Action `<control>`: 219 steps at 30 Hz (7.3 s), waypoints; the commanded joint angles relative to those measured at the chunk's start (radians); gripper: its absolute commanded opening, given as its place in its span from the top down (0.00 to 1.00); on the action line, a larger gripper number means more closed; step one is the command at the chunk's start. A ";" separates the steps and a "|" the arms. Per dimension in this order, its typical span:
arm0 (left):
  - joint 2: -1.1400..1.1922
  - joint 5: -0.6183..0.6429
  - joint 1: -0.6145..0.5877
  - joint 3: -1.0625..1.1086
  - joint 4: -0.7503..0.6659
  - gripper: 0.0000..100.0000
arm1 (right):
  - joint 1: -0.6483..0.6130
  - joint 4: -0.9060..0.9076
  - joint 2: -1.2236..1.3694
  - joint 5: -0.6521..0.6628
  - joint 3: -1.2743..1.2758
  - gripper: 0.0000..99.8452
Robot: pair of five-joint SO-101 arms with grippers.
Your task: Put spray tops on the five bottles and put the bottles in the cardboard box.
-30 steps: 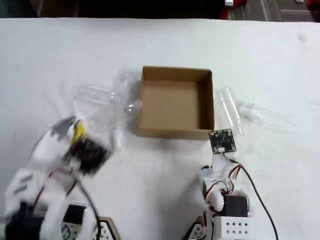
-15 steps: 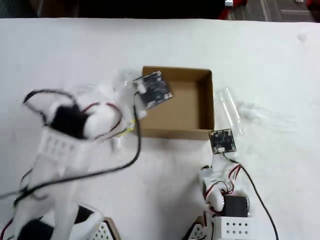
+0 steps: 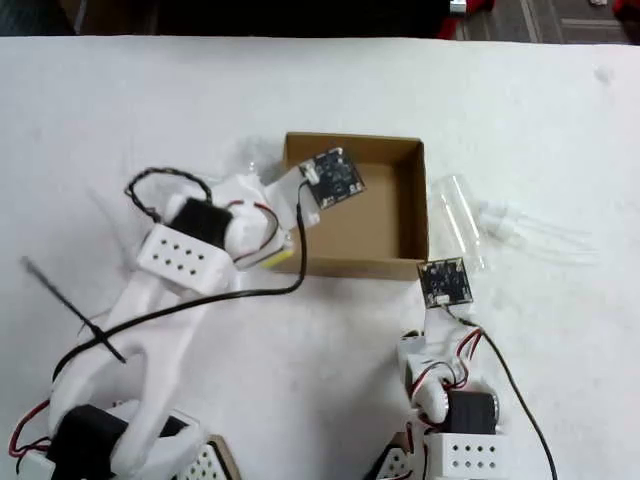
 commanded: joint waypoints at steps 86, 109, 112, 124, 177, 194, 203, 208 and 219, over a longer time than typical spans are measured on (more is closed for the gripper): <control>0.209 0.075 -0.033 0.141 -0.387 0.82 | 0.005 0.004 -0.005 0.006 0.008 0.98; 0.097 0.084 -0.024 -0.120 -0.132 0.95 | 0.005 0.004 -0.005 0.006 0.008 0.98; 0.068 0.084 -0.024 -0.199 -0.103 0.95 | 0.005 0.004 -0.005 0.006 0.008 0.98; -0.019 0.339 0.185 -0.282 -0.112 0.95 | 0.005 0.004 -0.005 0.006 0.008 0.98; 0.163 0.282 0.097 -0.566 -0.060 0.98 | 0.005 0.004 -0.005 0.003 0.008 0.98; 1.079 0.075 0.251 -1.634 0.333 0.82 | 0.005 0.004 -0.005 0.003 0.008 0.98; 1.443 0.061 0.314 -2.067 0.373 0.82 | 0.005 0.004 -0.005 0.003 0.008 0.98; 1.550 0.061 0.312 -2.139 0.365 0.82 | 0.005 0.004 -0.005 0.003 0.008 0.98; 1.564 0.061 0.275 -2.131 0.308 0.82 | 0.005 0.004 -0.005 0.003 0.008 0.98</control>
